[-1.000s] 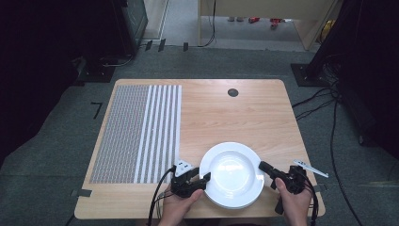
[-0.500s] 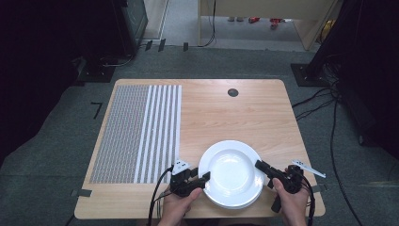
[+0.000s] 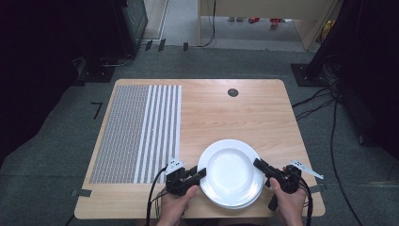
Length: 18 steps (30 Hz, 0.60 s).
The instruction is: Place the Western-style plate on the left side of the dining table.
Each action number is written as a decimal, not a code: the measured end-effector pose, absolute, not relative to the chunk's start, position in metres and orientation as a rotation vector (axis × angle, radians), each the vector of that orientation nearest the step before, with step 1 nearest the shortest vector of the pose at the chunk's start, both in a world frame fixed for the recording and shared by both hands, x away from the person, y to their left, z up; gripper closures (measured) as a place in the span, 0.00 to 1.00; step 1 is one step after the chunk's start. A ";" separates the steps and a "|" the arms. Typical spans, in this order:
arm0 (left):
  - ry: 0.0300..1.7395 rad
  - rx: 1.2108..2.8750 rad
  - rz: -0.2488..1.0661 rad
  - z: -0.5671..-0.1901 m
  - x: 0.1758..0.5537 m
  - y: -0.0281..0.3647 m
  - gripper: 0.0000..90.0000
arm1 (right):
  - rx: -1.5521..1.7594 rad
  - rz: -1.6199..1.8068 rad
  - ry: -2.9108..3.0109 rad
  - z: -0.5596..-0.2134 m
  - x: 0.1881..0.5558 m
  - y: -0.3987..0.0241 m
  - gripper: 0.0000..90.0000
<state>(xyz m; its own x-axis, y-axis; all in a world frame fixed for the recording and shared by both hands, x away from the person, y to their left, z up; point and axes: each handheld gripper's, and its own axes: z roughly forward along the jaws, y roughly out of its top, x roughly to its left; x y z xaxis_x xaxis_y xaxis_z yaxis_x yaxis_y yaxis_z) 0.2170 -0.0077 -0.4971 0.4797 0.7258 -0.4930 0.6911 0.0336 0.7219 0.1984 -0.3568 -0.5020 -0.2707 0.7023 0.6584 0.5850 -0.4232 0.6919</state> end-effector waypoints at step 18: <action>1.224 1.617 0.004 -0.495 0.215 0.000 0.78 | 1.815 1.820 1.618 -0.504 0.199 -0.354 0.88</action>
